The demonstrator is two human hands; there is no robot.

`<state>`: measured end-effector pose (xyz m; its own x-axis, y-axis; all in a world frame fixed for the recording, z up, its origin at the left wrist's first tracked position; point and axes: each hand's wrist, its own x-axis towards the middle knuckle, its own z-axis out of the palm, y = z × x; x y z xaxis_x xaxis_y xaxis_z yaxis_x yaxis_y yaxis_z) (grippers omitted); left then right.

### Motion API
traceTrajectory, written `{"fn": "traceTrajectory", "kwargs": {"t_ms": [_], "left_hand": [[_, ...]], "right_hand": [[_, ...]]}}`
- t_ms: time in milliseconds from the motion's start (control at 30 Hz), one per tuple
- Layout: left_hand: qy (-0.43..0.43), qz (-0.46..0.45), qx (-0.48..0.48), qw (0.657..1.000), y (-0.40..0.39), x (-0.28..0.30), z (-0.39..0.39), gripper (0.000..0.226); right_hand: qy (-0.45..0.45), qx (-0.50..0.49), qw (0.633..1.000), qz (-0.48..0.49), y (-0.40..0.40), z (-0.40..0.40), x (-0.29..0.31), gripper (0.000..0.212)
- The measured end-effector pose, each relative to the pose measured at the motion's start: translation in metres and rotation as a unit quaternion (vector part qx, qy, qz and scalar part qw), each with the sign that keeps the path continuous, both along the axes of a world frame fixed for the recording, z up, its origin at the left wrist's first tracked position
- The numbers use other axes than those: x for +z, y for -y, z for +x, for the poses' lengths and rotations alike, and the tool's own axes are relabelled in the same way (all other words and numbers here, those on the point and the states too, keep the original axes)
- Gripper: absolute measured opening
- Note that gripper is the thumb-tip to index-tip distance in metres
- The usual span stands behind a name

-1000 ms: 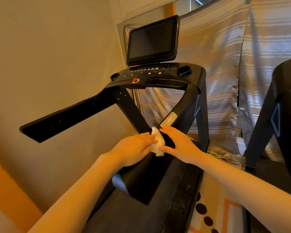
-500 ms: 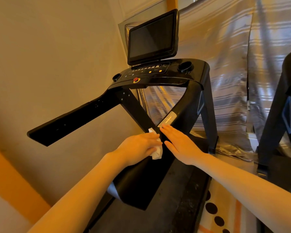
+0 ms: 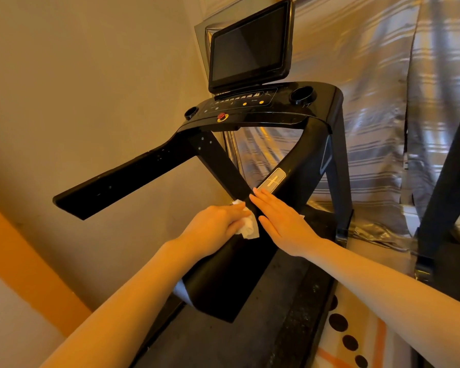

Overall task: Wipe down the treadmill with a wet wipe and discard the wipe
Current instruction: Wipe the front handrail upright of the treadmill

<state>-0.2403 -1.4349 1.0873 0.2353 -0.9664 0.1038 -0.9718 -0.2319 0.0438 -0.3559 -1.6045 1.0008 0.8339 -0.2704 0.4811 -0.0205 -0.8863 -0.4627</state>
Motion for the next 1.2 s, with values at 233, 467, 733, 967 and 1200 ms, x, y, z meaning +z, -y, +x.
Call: {"fn": "traceTrajectory", "kwargs": {"t_ms": [233, 467, 733, 967, 1200], "left_hand": [[-0.008, -0.011, -0.011, 1.0, -0.044, 0.001, 0.002, 0.047], [-0.008, 0.001, 0.008, 1.0, 0.002, 0.003, 0.002, 0.046], [-0.006, -0.023, -0.03, 0.999, -0.047, 0.006, -0.003, 0.091], [0.006, -0.016, -0.005, 1.0, -0.011, 0.002, -0.005, 0.045], [0.067, -0.081, -0.086, 0.991, -0.06, -0.008, -0.006, 0.061]], "right_hand": [[-0.03, 0.013, 0.999, -0.038, 0.008, -0.001, 0.004, 0.063], [-0.048, 0.022, 0.996, -0.065, 0.012, -0.002, 0.005, 0.064], [-0.026, 0.014, 0.998, -0.058, 0.009, 0.0, 0.001, 0.063], [-0.005, 0.003, 0.998, -0.061, 0.006, -0.001, -0.001, 0.064], [0.053, -0.063, 0.996, -0.022, -0.006, -0.002, -0.01, 0.055]]}}
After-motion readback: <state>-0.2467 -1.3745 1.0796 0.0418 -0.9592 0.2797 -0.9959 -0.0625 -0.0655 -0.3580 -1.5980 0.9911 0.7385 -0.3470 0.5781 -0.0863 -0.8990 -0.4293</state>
